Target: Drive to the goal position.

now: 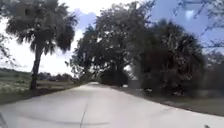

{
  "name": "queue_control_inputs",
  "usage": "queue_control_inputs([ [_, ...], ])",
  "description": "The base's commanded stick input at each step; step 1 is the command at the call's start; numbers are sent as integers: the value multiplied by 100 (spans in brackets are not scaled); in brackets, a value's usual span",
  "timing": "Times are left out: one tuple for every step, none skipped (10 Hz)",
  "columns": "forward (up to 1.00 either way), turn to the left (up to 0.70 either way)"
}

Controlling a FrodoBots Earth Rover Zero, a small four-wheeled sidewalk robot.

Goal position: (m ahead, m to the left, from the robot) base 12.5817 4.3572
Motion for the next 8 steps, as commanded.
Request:
queue_control_inputs([
  [100,0],
  [100,0],
  [100,0],
  [100,0],
  [100,0],
  [100,0],
  [100,0],
  [100,0],
])
